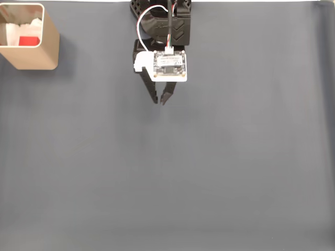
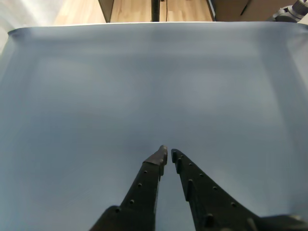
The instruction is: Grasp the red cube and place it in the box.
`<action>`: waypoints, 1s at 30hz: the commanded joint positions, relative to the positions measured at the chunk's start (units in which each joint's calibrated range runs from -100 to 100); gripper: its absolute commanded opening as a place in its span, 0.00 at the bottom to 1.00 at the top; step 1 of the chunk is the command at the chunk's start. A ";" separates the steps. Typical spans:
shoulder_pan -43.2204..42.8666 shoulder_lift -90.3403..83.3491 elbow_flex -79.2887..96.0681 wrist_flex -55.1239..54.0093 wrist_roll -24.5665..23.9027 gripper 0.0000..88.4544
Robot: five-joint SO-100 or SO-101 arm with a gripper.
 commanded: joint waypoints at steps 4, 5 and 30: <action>-1.87 -12.28 10.88 -0.51 1.17 0.00; -2.30 -18.52 17.17 1.12 1.47 0.00; -1.94 -28.66 17.81 32.68 -0.78 0.00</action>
